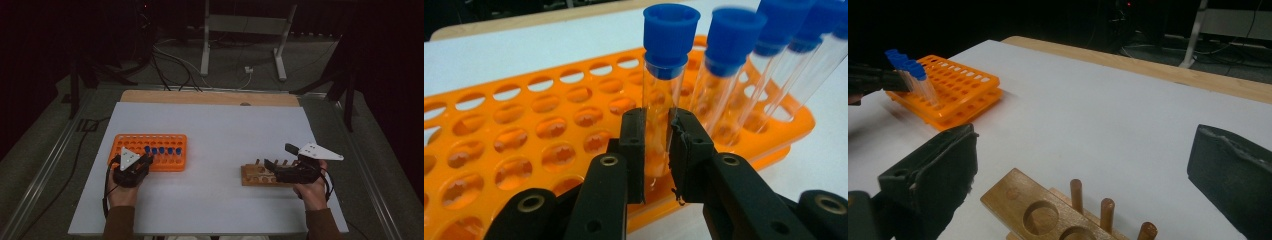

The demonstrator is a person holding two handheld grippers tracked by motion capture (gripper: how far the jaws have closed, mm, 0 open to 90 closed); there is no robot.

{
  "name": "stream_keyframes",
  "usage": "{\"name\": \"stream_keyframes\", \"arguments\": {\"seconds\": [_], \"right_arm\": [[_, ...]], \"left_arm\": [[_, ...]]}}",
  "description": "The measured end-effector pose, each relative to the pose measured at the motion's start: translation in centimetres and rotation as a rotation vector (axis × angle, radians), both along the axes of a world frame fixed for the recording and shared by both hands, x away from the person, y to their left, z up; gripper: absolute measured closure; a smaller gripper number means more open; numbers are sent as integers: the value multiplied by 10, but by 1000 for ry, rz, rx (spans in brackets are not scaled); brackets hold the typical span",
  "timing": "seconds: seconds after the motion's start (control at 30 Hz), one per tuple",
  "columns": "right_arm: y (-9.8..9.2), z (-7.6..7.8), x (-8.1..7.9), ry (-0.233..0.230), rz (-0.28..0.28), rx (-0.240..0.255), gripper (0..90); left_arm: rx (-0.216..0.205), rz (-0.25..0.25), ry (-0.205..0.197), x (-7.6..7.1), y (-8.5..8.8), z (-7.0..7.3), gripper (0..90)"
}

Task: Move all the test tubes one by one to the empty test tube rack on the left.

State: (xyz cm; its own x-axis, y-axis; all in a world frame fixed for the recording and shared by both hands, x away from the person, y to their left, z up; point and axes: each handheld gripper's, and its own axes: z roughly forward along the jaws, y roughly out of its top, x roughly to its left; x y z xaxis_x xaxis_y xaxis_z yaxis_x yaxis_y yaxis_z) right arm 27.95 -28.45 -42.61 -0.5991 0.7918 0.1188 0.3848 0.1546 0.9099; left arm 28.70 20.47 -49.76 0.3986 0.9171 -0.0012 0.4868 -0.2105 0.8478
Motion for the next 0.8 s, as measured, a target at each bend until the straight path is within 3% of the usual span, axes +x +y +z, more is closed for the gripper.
{"name": "stream_keyframes", "arguments": {"seconds": [0.33,0.43,0.5,0.63,0.8], "right_arm": [[0,-2,-2,-9,13,8,2],[0,-3,-3,-12,14,9,2],[-1,-3,-4,-22,14,11,2],[-3,-4,-7,-39,12,17,2],[-6,-11,-11,-45,14,12,2]], "left_arm": [[-6,-8,7,-2,2,0,786],[-19,13,16,-4,5,2,747],[-30,25,-1,-10,8,7,678],[-123,1,-55,-21,19,21,575],[-158,-38,-126,-35,26,33,481]]}}
